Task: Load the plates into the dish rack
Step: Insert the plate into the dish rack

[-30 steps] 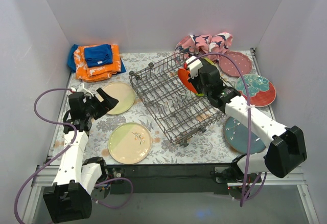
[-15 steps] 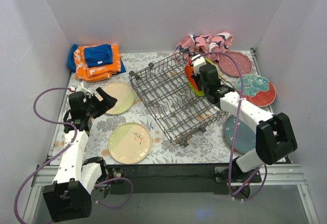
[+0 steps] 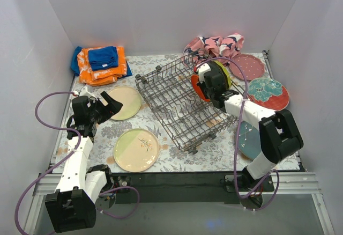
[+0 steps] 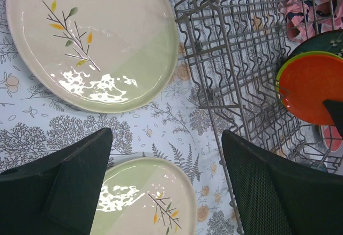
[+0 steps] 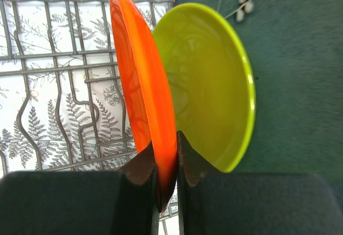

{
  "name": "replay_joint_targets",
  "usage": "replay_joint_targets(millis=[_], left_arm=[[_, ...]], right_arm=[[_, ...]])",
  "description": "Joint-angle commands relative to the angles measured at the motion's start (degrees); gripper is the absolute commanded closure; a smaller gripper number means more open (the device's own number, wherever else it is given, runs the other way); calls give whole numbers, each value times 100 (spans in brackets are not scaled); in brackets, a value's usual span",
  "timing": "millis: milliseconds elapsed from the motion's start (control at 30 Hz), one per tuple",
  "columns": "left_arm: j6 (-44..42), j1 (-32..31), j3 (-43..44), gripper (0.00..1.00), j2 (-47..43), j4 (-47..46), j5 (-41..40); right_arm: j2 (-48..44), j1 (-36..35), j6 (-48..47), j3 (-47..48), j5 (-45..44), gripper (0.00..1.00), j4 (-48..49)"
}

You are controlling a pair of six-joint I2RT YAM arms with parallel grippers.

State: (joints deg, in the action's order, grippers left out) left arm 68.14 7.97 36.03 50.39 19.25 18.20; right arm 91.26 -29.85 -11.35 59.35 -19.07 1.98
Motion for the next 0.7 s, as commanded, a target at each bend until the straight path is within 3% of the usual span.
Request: replay_joint_targets(millis=[0, 233, 667], left_arm=[[-99, -23, 9, 19, -38, -52, -97], [-99, -15, 9, 19, -21, -52, -88], [-99, -14, 9, 19, -21, -35, -106]], right_arm=[[76, 23, 107, 217, 61, 91, 391], [163, 23, 116, 191, 184, 77, 391], [-116, 31, -156, 393, 342, 64, 119]])
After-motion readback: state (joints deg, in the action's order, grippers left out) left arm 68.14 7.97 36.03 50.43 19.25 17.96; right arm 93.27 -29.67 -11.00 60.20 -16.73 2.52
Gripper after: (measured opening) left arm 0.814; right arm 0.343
